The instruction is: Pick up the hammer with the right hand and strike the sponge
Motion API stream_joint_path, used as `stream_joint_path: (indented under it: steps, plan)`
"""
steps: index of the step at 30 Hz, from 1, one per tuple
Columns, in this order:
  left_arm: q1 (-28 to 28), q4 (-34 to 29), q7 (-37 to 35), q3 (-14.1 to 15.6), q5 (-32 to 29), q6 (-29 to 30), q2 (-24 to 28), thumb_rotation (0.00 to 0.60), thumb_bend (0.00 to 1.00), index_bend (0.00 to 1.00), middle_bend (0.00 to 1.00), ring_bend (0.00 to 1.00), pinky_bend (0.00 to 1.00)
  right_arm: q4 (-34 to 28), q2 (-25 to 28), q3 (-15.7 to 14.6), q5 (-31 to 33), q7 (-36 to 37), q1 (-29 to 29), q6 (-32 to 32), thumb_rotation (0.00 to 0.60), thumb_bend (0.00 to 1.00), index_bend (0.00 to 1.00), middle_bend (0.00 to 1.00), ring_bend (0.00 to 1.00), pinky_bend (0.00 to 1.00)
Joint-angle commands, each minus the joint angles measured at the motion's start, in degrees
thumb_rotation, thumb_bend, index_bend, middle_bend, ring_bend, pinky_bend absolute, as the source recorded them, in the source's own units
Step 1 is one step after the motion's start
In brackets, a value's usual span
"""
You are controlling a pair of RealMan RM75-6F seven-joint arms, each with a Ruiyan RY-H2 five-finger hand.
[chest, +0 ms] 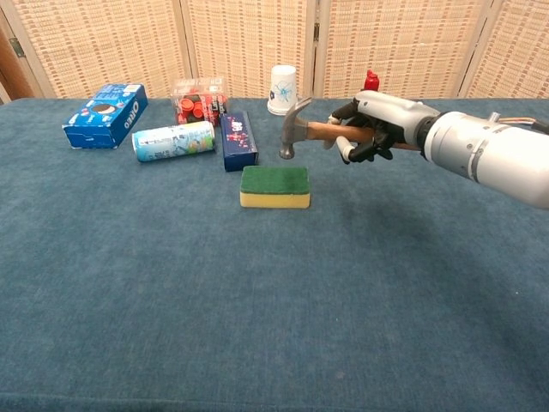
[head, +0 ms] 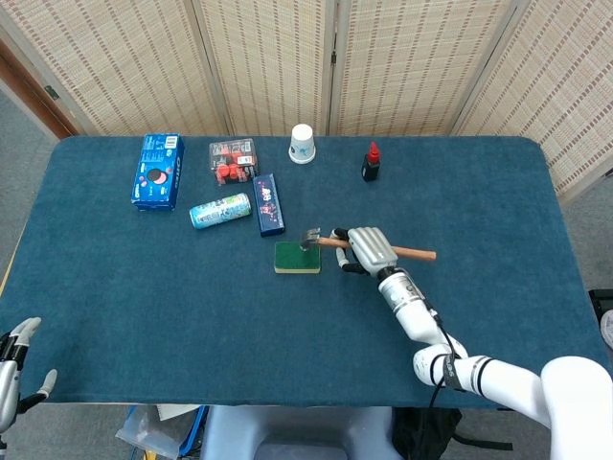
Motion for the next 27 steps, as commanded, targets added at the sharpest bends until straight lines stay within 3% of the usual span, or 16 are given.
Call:
stream_joint_path:
  steps: [1, 15, 27]
  plan:
    - [0.0, 0.0, 0.0, 0.0, -0.1, 0.0, 0.0, 0.6, 0.32, 0.08, 0.13, 0.13, 0.05, 1.2, -0.8, -0.3, 0.6, -0.4, 0.4, -1.0, 0.6, 0.83, 0.66, 0.81, 0.74, 0.84]
    - [0.3, 0.2, -0.3, 0.1, -0.4, -0.1, 0.0, 0.6, 0.32, 0.08, 0.13, 0.14, 0.05, 5.6, -3.7, -1.0, 2.6, -3.3, 1.6, -3.3, 0.6, 0.83, 0.66, 0.81, 0.74, 0.84]
    - [0.3, 0.5, -0.8, 0.0, -0.3, 0.0, 0.0, 0.6, 0.32, 0.08, 0.13, 0.13, 0.05, -0.3, 1.2, 1.3, -1.0, 1.9, -1.3, 2.6, 0.6, 0.83, 0.66, 0.8, 0.74, 0.84]
